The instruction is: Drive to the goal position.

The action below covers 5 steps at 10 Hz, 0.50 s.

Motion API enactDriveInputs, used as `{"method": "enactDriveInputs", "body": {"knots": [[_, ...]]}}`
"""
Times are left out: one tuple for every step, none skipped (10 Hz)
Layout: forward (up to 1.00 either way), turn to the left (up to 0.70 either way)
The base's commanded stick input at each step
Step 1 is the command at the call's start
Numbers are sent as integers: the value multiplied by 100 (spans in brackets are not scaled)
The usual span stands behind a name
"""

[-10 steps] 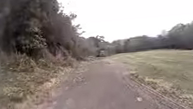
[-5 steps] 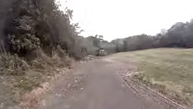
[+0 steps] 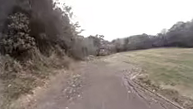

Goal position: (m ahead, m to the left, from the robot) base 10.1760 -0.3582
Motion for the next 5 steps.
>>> {"method": "enactDriveInputs", "body": {"knots": [[60,-15],[60,-15],[60,-15],[60,-15],[60,-15]]}}
